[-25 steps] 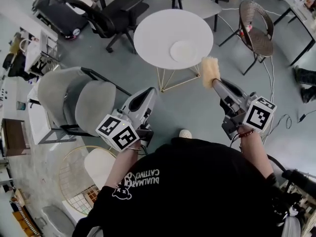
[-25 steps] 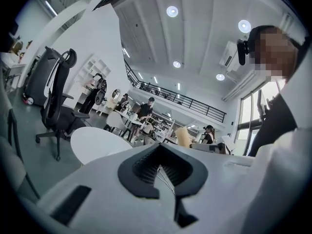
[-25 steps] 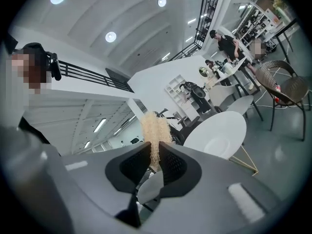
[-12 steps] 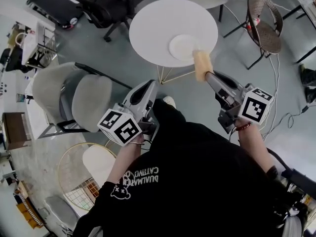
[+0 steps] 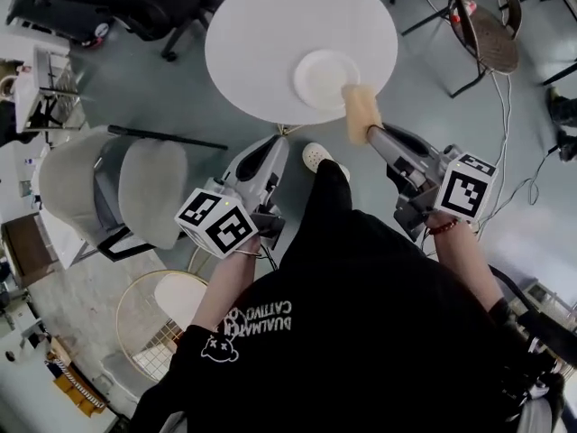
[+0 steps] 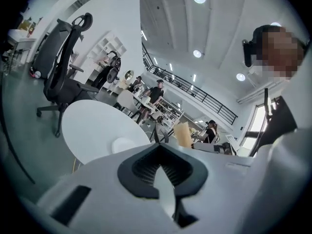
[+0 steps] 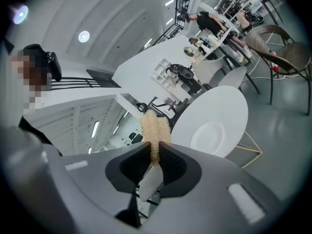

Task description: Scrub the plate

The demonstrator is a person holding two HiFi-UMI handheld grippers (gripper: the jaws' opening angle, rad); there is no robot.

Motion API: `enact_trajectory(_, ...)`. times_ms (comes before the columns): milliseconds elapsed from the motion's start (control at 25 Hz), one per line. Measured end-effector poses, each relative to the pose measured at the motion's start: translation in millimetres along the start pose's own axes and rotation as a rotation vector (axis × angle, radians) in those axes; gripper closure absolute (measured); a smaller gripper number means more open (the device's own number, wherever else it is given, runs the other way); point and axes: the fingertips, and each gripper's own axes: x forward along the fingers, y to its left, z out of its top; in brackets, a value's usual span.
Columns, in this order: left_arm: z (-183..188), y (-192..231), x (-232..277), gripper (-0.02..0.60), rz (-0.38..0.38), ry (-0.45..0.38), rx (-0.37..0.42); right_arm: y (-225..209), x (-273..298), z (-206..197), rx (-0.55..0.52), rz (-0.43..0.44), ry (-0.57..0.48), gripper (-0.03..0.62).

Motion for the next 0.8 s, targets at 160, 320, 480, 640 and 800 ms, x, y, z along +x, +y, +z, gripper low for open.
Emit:
enact_trajectory(160,-12.9,20.4,41.3,0.591,-0.003,0.053,-0.070,-33.6,10.1,0.3,0.048,-0.013,0.035,0.537)
enact_trajectory(320,-22.4,28.8,66.5,0.591,0.001,0.119,-0.071,-57.5,12.5,-4.2,0.094,-0.044,0.086,0.537)
enact_trajectory(480,-35.2,68.2,86.4,0.588,0.088,0.237,-0.006,-85.7,37.7,-5.5,0.134,-0.079,0.128,0.537)
enact_trajectory(640,-35.3,99.1,110.9,0.534,0.154,0.256,0.002,-112.6,55.1,-3.4,0.153,-0.073,0.145,0.537)
enact_trajectory(800,-45.3,116.6,129.2,0.449,0.198,0.349,-0.039,-129.6,65.0,3.2,0.138,-0.095,0.159,0.537)
